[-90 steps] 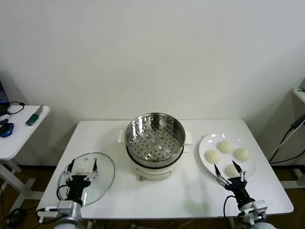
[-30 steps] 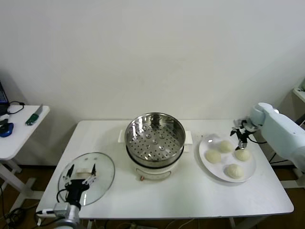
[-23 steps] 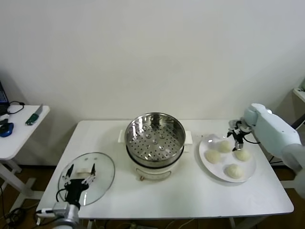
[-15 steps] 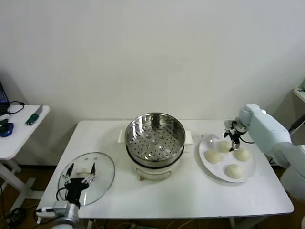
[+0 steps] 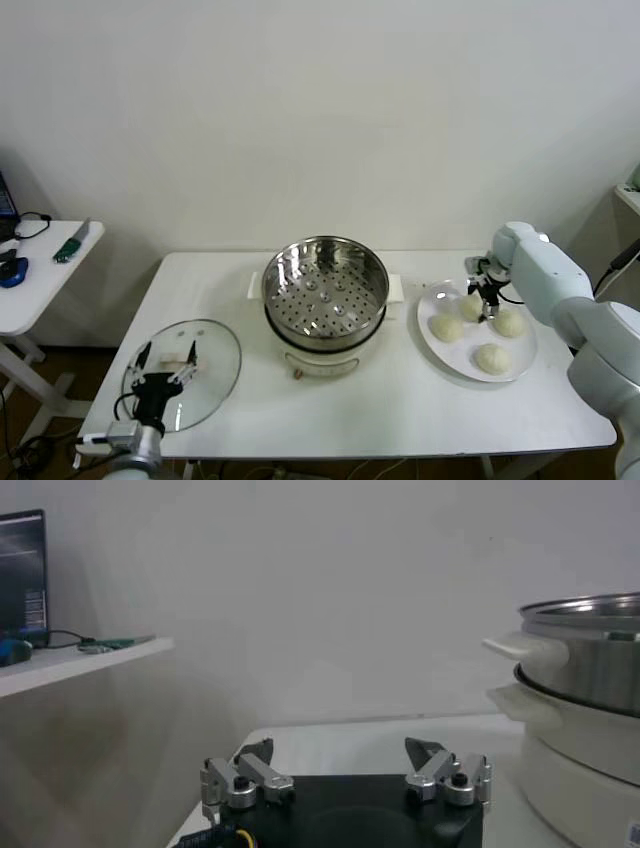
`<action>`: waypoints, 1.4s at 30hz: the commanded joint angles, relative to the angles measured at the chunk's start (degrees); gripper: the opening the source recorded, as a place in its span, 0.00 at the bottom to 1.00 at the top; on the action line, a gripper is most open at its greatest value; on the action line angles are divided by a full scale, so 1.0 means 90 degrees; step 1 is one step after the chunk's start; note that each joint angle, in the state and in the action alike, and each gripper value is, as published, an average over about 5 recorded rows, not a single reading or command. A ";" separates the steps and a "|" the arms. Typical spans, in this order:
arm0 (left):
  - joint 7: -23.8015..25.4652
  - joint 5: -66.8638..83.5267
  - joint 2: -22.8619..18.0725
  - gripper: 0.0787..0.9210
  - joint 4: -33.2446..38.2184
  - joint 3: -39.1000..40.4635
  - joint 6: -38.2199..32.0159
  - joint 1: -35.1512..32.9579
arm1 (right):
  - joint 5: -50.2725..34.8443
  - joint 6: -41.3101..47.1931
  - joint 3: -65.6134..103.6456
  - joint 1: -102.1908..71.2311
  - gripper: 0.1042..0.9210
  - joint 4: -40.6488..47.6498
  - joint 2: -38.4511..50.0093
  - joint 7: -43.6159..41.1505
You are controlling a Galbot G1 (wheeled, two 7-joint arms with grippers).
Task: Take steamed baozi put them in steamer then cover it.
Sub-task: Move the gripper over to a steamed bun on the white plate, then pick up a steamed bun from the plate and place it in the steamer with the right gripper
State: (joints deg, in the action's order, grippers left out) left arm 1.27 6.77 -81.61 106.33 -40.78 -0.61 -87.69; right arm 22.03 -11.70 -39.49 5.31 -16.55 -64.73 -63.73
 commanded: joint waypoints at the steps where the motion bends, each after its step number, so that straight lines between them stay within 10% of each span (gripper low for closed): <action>1: -0.0013 0.0051 0.0020 0.88 -0.0012 -0.0019 -0.0003 -0.0010 | 0.0108 -0.0045 0.0067 0.0028 0.76 0.0147 -0.0099 -0.0017; 26: -0.0074 0.0035 0.0082 0.88 0.0137 -0.0014 0.0002 -0.0260 | -0.2434 -0.1357 -0.3573 0.3154 0.74 -0.2825 -0.0112 -0.0628; 42: -0.0067 -0.0018 0.0158 0.88 0.0310 -0.0026 0.0020 -0.0476 | -0.1551 -0.2299 -0.3569 0.3279 0.74 -0.3760 -0.1822 -0.0682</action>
State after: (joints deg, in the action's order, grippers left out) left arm 0.66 6.75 -80.56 108.32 -41.04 -0.50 -91.39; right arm 5.04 -28.36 -68.94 33.36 -44.15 -74.32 -69.45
